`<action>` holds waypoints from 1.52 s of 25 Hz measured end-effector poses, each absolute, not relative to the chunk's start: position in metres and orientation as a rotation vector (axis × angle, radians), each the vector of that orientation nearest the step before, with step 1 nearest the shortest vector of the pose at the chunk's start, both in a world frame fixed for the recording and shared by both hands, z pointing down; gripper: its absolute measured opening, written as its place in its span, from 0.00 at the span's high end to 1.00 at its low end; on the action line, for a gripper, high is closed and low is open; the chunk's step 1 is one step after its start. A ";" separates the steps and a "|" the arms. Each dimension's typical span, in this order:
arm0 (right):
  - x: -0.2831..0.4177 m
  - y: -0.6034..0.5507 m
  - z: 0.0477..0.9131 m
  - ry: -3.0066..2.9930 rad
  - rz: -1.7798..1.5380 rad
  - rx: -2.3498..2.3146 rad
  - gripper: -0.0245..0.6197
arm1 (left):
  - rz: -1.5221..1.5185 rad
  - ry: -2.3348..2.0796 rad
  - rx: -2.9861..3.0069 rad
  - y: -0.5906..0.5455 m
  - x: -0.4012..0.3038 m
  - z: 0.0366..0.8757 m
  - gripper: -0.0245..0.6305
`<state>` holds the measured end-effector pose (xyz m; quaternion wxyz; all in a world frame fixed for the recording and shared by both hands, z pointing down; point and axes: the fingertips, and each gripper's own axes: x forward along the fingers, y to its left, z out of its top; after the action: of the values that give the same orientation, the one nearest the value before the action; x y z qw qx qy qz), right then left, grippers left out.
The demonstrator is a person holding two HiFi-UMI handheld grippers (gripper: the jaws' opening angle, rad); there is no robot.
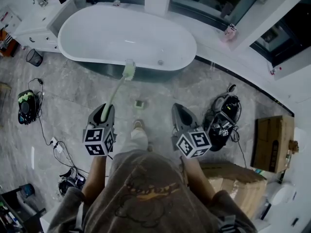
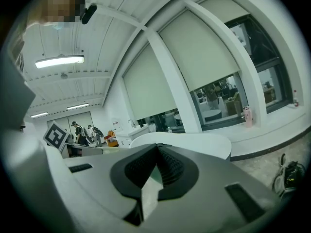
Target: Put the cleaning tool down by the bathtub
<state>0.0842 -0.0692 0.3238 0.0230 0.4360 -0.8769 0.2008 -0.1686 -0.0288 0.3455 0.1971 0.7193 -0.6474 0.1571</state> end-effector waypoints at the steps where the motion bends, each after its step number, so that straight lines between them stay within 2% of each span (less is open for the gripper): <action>1: 0.082 -0.075 0.325 -2.712 0.626 1.355 0.96 | 0.441 -1.809 2.013 -0.035 -0.171 0.347 0.80; 17: 0.052 -0.141 0.370 -2.642 0.690 1.359 0.96 | 0.494 -1.705 1.985 -0.108 -0.185 0.402 0.80; 38: 0.018 -0.182 0.513 -2.550 0.775 1.334 0.96 | 0.613 -1.547 1.908 -0.128 -0.196 0.576 0.80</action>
<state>0.0176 -0.1817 0.5132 0.0806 0.4462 -0.8527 0.2593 -0.1958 -0.1283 0.5763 0.3000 0.7189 -0.5829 0.2311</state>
